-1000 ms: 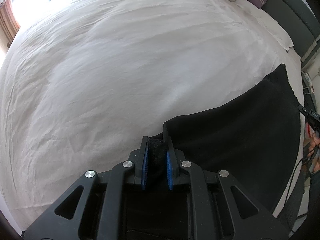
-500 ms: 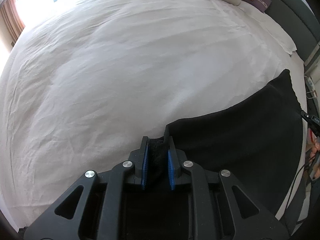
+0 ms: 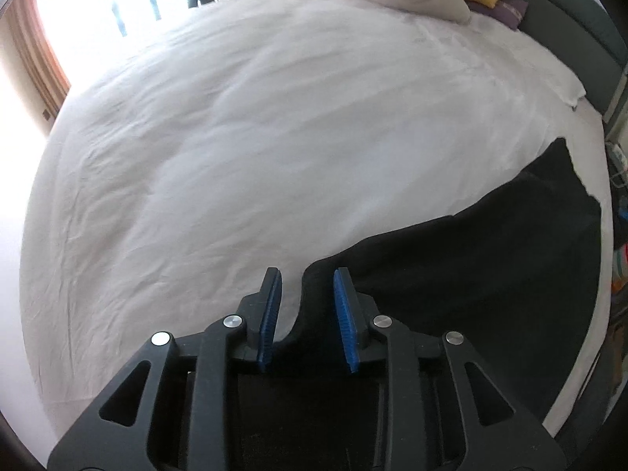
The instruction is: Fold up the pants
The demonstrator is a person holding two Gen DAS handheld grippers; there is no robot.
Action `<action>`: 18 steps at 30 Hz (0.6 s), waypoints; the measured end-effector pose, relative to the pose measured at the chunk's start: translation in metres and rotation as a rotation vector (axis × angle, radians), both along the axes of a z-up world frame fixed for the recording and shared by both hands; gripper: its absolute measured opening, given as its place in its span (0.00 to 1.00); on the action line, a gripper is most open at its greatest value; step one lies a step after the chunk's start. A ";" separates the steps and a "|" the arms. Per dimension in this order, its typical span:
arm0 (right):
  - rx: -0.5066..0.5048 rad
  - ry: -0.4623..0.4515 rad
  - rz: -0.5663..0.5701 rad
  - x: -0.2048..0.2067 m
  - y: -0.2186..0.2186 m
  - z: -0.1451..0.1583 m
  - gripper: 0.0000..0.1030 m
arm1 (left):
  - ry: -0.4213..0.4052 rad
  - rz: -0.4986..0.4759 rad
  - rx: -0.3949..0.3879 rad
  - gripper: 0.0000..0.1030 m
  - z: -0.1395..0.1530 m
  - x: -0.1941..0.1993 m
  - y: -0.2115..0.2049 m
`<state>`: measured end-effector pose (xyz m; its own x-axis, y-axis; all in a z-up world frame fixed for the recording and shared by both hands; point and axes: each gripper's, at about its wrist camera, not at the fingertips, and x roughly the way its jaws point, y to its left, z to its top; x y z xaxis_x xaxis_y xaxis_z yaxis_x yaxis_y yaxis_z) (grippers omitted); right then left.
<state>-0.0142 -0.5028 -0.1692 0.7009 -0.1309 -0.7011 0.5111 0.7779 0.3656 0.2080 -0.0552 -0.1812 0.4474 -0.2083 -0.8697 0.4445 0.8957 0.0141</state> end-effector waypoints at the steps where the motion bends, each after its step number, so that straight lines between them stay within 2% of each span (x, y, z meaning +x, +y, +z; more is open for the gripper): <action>1: 0.018 -0.010 0.099 0.015 0.019 0.000 0.41 | -0.010 0.005 -0.003 0.26 0.003 -0.003 0.001; 3: 0.032 -0.013 0.210 0.034 0.042 -0.005 0.42 | -0.032 -0.003 -0.020 0.26 0.007 -0.011 0.001; 5: 0.047 0.046 0.291 0.054 0.057 -0.024 0.45 | -0.016 -0.020 -0.027 0.26 0.002 -0.016 -0.002; 7: 0.062 0.165 0.249 0.064 0.048 -0.054 0.44 | 0.019 -0.017 -0.010 0.26 -0.012 -0.015 -0.003; 8: 0.072 0.197 0.220 0.062 0.040 -0.064 0.28 | 0.035 -0.005 -0.016 0.26 -0.018 -0.014 0.000; 10: 0.087 0.195 0.154 0.045 0.022 -0.066 0.09 | 0.039 0.020 -0.056 0.34 -0.017 -0.014 0.007; 11: 0.079 0.204 0.130 0.037 0.017 -0.064 0.08 | 0.028 0.028 -0.065 0.41 -0.014 -0.016 0.009; 12: 0.059 0.221 0.108 0.032 0.013 -0.062 0.08 | 0.004 0.040 -0.061 0.49 -0.010 -0.018 0.012; 13: 0.018 0.260 0.073 0.027 0.009 -0.059 0.09 | -0.015 0.050 -0.060 0.49 -0.007 -0.020 0.014; 15: -0.028 0.288 0.025 0.022 0.007 -0.048 0.22 | -0.047 0.062 -0.088 0.49 0.003 -0.029 0.018; 18: -0.004 0.155 0.099 0.030 0.023 -0.021 0.32 | -0.110 0.072 -0.111 0.49 0.016 -0.047 0.021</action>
